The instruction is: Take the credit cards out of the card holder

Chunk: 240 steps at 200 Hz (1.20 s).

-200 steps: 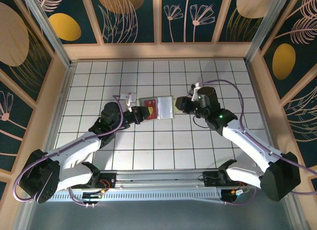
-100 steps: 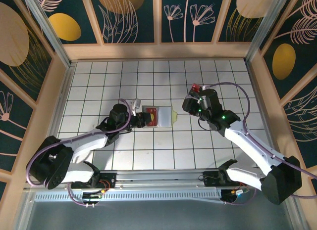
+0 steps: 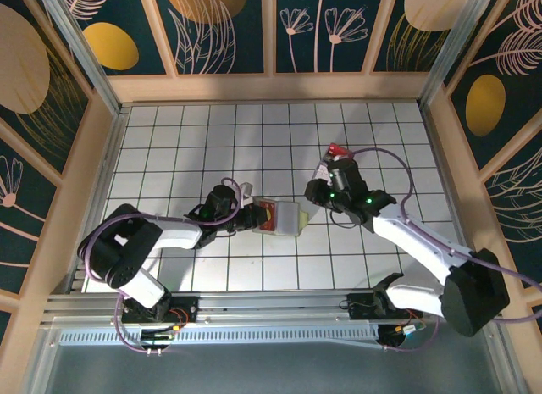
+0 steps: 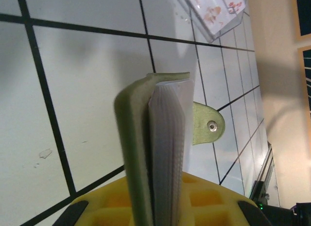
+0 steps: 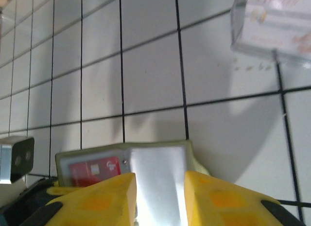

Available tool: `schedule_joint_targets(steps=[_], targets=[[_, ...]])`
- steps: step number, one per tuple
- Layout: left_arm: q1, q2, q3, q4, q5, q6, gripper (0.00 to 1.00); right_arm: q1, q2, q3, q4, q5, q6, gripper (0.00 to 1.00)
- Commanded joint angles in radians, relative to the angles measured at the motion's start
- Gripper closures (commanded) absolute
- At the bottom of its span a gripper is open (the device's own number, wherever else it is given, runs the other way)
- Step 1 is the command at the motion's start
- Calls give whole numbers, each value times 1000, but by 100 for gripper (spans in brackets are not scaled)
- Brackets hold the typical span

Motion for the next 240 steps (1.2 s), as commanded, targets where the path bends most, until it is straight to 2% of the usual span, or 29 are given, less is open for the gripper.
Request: schedule_joint_targets(steps=[1,16,46,76,94,112,129,155,218,240], targets=[[-4,20,26,82,36,-36,83,36,64,-6,72,-90,46,72],[-4,20,24,69,28,-35,71,56,116,14,64,-96,47,74],[-4,3,33,-18,-15,-4,55,62,197,46,48,-105,53,79],[-4,-53,43,-157,-120,38,49,63,239,62,41,-116,53,81],[-5,-92,53,-243,-188,58,38,64,255,61,53,-132,55,82],[-4,-130,58,-319,-262,68,35,65,267,62,66,-143,56,82],[-4,-172,62,-398,-347,71,36,70,275,66,74,-151,54,82],[-5,-238,63,-480,-442,74,47,88,290,78,87,-165,42,79],[-10,-221,43,-404,-371,56,66,152,368,170,110,-183,4,77],[-18,-197,37,-371,-349,49,68,163,409,199,116,-197,7,77]])
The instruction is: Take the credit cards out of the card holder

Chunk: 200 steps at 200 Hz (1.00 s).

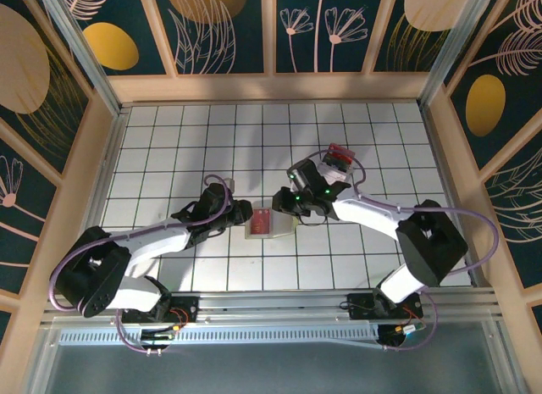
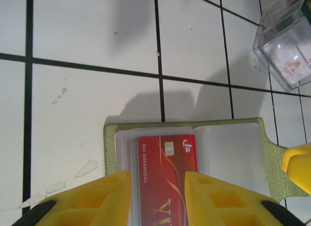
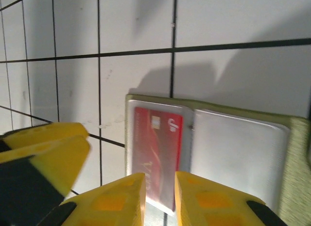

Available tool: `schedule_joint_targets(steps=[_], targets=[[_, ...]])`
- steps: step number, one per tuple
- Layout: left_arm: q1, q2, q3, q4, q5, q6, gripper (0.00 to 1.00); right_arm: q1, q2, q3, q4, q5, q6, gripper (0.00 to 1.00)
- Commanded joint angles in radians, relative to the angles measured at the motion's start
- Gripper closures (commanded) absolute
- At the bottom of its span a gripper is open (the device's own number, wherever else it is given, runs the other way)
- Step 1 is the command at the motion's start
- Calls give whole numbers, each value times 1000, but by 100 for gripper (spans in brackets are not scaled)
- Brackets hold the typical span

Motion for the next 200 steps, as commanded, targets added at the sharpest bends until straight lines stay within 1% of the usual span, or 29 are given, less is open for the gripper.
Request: schedule_joint_targets(steps=[1,69,114,151,200], targets=[[-13,29,-3,46,29,-12,68,16,47,45,20,-25,-20,77],[-25,90,-34,95,49,-30,74,30,119,57,37,-60,-10,75],[-24,96,-54,84,49,-30,78,27,133,17,74,-98,7,74],[-25,121,-64,112,78,-36,85,18,144,-25,124,-139,25,73],[-26,140,-64,114,83,-42,90,7,154,-48,140,-150,27,73]])
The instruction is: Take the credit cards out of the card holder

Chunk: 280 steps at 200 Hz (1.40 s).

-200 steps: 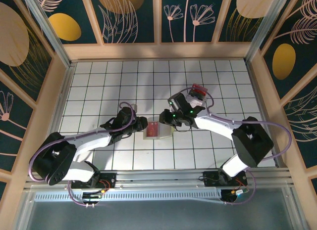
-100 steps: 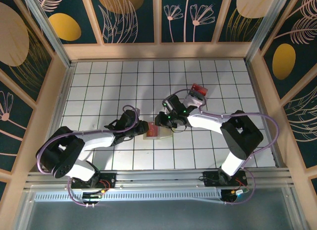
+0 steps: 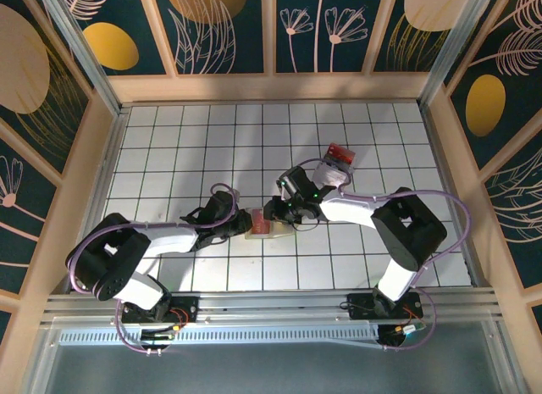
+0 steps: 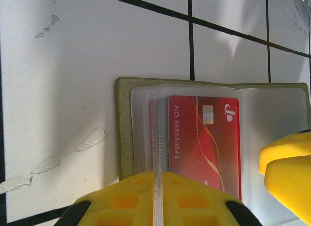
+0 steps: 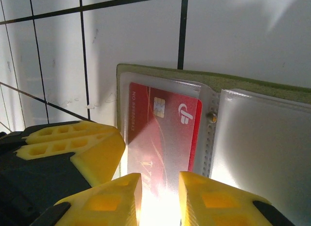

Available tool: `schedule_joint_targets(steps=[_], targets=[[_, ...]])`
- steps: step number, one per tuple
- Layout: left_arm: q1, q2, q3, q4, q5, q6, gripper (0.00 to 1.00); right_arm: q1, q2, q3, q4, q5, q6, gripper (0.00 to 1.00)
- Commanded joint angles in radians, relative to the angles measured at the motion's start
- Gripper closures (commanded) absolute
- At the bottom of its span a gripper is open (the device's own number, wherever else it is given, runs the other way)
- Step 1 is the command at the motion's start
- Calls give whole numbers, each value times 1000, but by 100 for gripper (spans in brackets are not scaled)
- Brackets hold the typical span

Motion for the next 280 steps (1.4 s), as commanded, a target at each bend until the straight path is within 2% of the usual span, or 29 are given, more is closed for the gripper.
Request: schedule_joint_targets(steps=[1,67,119,280], targets=[[-7,17,-13,17,19,-12,90,-10,15,-22,32,-26,11,73],[-7,31,-8,3,18,-14,92,-29,29,-39,42,-37,17,71],[-6,34,-7,2,21,-16,93,-34,47,-62,116,-80,38,71],[-6,37,-15,-7,24,-15,94,-74,-27,-147,329,-204,112,80]])
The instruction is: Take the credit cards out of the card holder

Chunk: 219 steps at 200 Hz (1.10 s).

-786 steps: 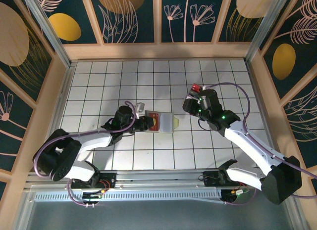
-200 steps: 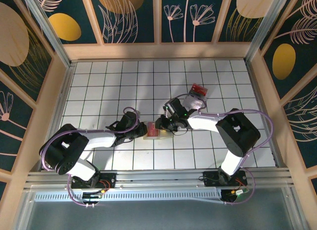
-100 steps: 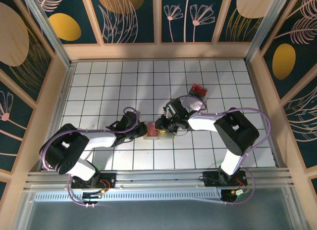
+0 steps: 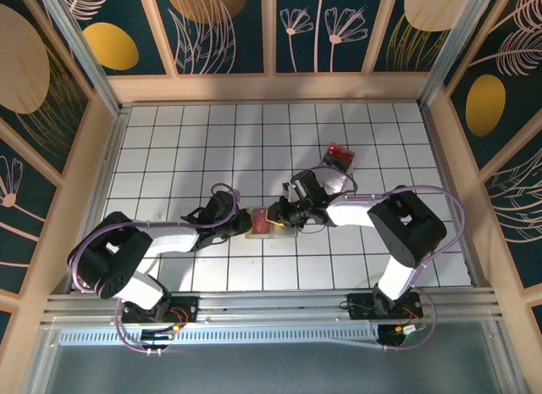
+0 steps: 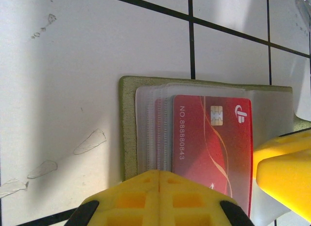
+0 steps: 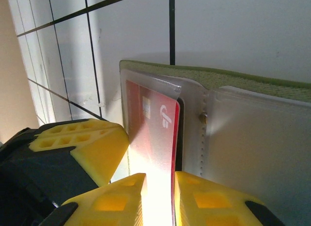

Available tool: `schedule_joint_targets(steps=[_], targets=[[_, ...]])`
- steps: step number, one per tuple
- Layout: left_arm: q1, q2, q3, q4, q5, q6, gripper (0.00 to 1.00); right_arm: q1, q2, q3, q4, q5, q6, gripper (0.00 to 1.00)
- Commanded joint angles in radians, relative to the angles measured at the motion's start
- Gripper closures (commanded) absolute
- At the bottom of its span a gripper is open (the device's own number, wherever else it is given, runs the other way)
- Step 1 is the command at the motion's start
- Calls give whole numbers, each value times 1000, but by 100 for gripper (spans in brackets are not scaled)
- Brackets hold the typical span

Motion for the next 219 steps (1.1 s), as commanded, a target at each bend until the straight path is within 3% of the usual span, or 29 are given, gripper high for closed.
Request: schedule_joint_targets(steps=[1,51,172,219], targets=[[-7,24,-14,-19,20,-14,94,-8,-44,-16,78,-48,25,80],[-7,31,-10,-14,26,-12,95,-7,-39,-21,103,-60,29,82],[-7,35,-5,-1,37,-17,95,11,19,-24,190,-99,68,76],[-7,32,-7,1,34,-17,95,21,28,19,55,-3,43,76]])
